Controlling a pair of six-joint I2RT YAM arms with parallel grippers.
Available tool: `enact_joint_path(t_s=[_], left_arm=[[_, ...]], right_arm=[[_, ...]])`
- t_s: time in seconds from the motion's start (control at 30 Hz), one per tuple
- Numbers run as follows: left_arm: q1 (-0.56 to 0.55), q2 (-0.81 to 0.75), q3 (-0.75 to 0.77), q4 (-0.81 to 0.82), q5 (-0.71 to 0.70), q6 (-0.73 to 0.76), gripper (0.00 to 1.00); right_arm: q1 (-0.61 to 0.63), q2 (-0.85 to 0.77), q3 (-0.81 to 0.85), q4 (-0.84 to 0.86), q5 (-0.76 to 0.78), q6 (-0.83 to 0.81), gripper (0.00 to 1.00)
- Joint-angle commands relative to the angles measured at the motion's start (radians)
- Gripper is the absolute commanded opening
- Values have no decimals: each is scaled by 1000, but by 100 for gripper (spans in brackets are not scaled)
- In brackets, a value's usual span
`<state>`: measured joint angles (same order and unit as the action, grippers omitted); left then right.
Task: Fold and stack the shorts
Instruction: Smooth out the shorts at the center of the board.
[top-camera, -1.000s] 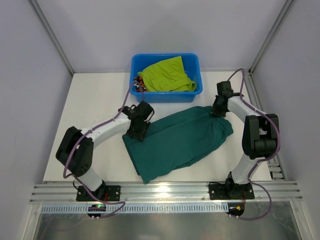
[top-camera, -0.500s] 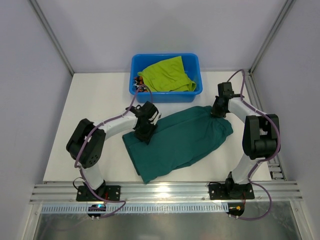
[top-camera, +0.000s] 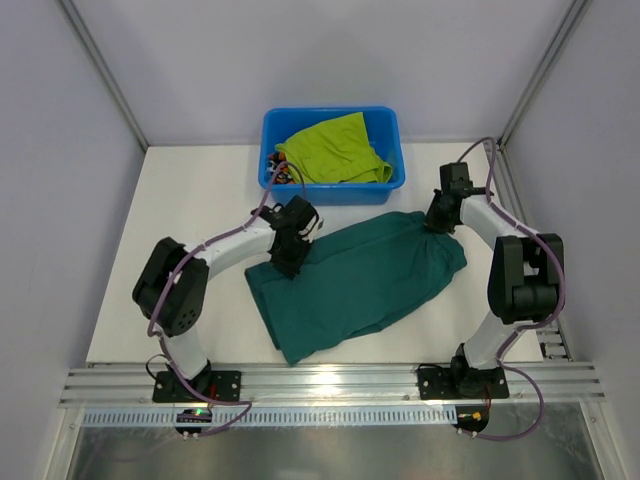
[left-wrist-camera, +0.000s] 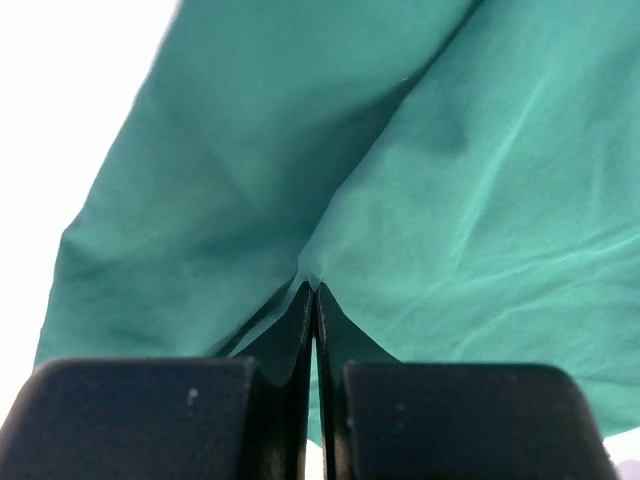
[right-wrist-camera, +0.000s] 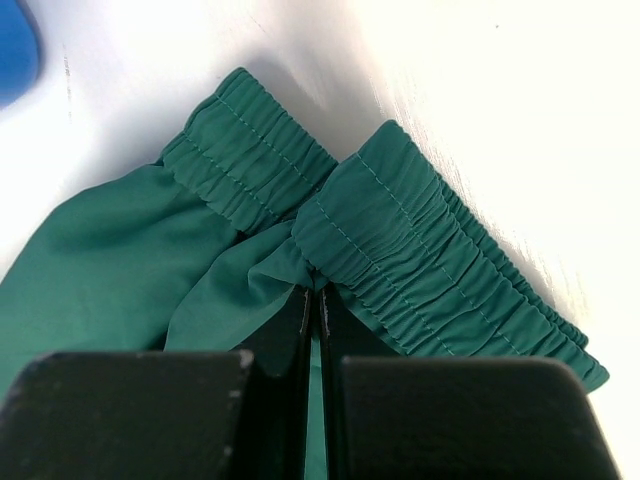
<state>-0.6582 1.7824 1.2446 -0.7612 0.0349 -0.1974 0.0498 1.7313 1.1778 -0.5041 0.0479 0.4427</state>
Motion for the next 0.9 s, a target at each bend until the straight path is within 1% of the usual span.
enact_joint_path(t_s=[0.0, 0.03, 0.13, 0.17, 0.2, 0.23, 0.27, 0.3, 0.4, 0.43, 0.53, 0.57, 0.63, 0.67, 0.73, 0.8, 0.87], left_arm=[[6, -67, 47, -59, -58, -49, 0], [8, -81, 47, -69, -96, -59, 0], [6, -121, 56, -113, -142, -88, 0], [8, -127, 64, -136, -197, -102, 0], [8, -132, 84, -150, -222, -106, 0], [6, -132, 98, -165, -246, -109, 0], [6, -132, 111, -187, -315, -115, 0], [6, -129, 133, -193, -344, -120, 0], [14, -107, 165, -188, -446, -119, 0], [22, -77, 188, -185, -457, -120, 0], [78, -32, 202, -120, -487, -123, 0], [110, -6, 193, -98, -492, -120, 0], [138, 38, 182, -34, -558, -108, 0], [161, 52, 170, -3, -564, -99, 0], [181, 80, 164, 78, -543, -76, 0], [216, 120, 182, 112, -524, -74, 2], [233, 153, 209, 108, -517, -89, 7]], right_arm=[[-5, -81, -1, -10, 4, -6, 4], [-7, -88, -7, -16, 7, -2, 4], [-7, -124, -20, -27, 15, 10, 4], [-5, -140, -23, -28, 17, 19, 4], [-5, -150, -24, -30, 15, 22, 4], [-5, -159, -21, -28, 12, 27, 4], [-5, -168, -17, -30, 10, 36, 4], [-5, -174, -12, -27, 9, 42, 4], [-5, -167, 13, 15, -16, 62, 4], [-5, -158, 22, 53, -25, 68, 4], [-7, -84, 45, 116, -49, 96, 4], [-5, -60, 52, 131, -96, 100, 4], [-5, 9, 51, 192, -131, 120, 4], [-7, 29, 43, 220, -149, 129, 4], [-8, 85, 33, 278, -163, 152, 4], [-11, 123, 43, 291, -177, 157, 4], [-11, 160, 57, 311, -201, 153, 9]])
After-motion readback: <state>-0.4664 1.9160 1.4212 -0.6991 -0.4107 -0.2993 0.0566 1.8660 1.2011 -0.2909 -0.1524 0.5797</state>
